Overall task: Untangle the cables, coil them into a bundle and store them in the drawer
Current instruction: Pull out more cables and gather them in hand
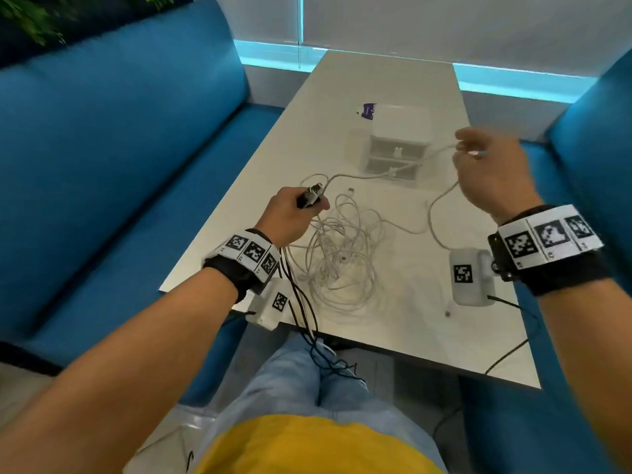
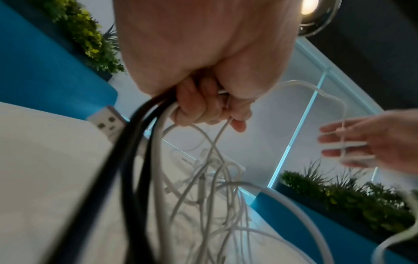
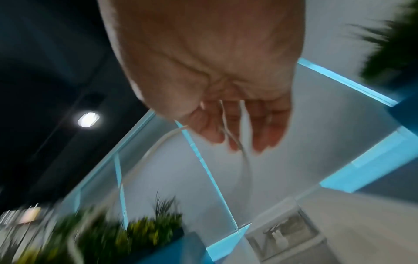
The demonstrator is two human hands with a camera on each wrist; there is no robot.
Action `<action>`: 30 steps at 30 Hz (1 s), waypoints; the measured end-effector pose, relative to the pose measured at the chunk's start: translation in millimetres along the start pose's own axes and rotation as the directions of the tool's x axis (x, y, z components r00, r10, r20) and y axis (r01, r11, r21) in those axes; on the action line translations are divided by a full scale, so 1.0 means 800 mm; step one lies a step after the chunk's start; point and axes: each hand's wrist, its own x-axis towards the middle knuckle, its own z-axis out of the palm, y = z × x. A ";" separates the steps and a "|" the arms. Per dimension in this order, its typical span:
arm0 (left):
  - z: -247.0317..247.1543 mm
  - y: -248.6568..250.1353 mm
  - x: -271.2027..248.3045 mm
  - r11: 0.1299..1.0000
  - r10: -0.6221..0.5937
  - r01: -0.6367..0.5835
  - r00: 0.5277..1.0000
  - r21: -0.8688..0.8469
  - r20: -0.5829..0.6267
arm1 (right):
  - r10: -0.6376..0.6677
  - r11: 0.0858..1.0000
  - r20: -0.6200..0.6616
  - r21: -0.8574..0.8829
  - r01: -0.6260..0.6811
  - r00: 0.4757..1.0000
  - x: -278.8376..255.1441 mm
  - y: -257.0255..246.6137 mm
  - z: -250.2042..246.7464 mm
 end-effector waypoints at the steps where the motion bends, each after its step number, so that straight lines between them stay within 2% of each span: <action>1: 0.000 0.005 0.000 1.000 0.017 -0.017 1.000 -0.015 -0.001 | -0.076 0.987 0.019 -0.137 0.077 0.997 -0.007 -0.003 0.006; 2: 0.002 0.012 0.000 0.999 0.043 -0.043 0.999 -0.009 0.010 | -0.183 0.962 0.058 -0.194 0.191 0.981 -0.015 -0.010 0.014; 4: 0.008 0.025 -0.005 0.993 0.095 -0.099 0.994 0.065 0.055 | -0.333 0.897 0.281 -0.201 0.394 0.900 -0.034 -0.033 0.032; 6: 0.011 0.032 -0.007 0.983 0.148 -0.156 0.985 0.093 0.090 | -0.274 0.853 0.553 -0.238 0.464 0.787 -0.049 -0.050 0.051; 7: 0.012 0.034 -0.008 0.977 0.182 -0.191 0.978 0.089 0.106 | -0.249 0.843 0.607 -0.247 0.477 0.755 -0.053 -0.054 0.060; 8: 0.012 0.035 -0.008 0.972 0.208 -0.218 0.971 0.085 0.118 | -0.258 0.849 0.593 -0.238 0.472 0.763 -0.056 -0.058 0.067; 10: 0.011 0.032 -0.011 0.965 0.232 -0.244 0.965 0.096 0.118 | -0.294 0.897 0.480 -0.160 0.412 0.827 -0.053 -0.062 0.066; 12: 0.007 0.025 -0.011 0.971 0.215 -0.221 0.974 0.092 0.072 | -0.308 0.950 0.234 0.017 0.313 0.922 -0.041 -0.065 0.055; 13: 0.005 0.022 -0.011 0.979 0.183 -0.188 0.981 0.079 0.062 | -0.297 0.949 0.089 0.134 0.285 0.951 -0.033 -0.066 0.045; 15: 0.003 0.017 -0.012 0.989 0.124 -0.128 0.990 0.073 0.063 | -0.245 0.925 -0.096 0.274 0.263 0.965 -0.022 -0.066 0.028; 16: 0.003 0.016 -0.011 0.989 0.114 -0.120 0.991 0.086 0.066 | -0.228 0.934 -0.109 0.256 0.249 0.968 -0.020 -0.063 0.025; 18: 0.004 0.018 -0.009 0.988 0.115 -0.120 0.992 0.097 0.056 | -0.204 0.975 -0.063 0.082 0.209 0.977 -0.020 -0.052 0.029; 20: 0.006 0.023 -0.009 0.988 0.127 -0.132 0.989 0.078 0.070 | -0.256 0.952 -0.026 -0.181 0.247 0.966 -0.029 -0.043 0.036; 22: 0.008 0.028 -0.012 0.978 0.172 -0.183 0.978 0.100 0.116 | -0.360 0.852 0.132 -0.356 0.383 0.924 -0.043 -0.046 0.042; 24: 0.010 0.034 -0.015 0.968 0.211 -0.229 0.965 0.102 0.157 | -0.379 0.705 0.339 -0.497 0.506 0.861 -0.057 -0.053 0.051; 25: 0.010 0.037 -0.017 0.967 0.218 -0.238 0.959 0.096 0.178 | -0.375 0.639 0.402 -0.541 0.547 0.835 -0.062 -0.055 0.056; 27: 0.009 0.043 -0.021 0.963 0.221 -0.249 0.950 0.106 0.221 | -0.388 0.586 0.422 -0.573 0.573 0.819 -0.070 -0.054 0.059; 30: 0.012 0.048 -0.027 0.957 0.218 -0.260 0.938 0.128 0.270 | -0.448 0.625 0.344 -0.540 0.564 0.826 -0.076 -0.059 0.049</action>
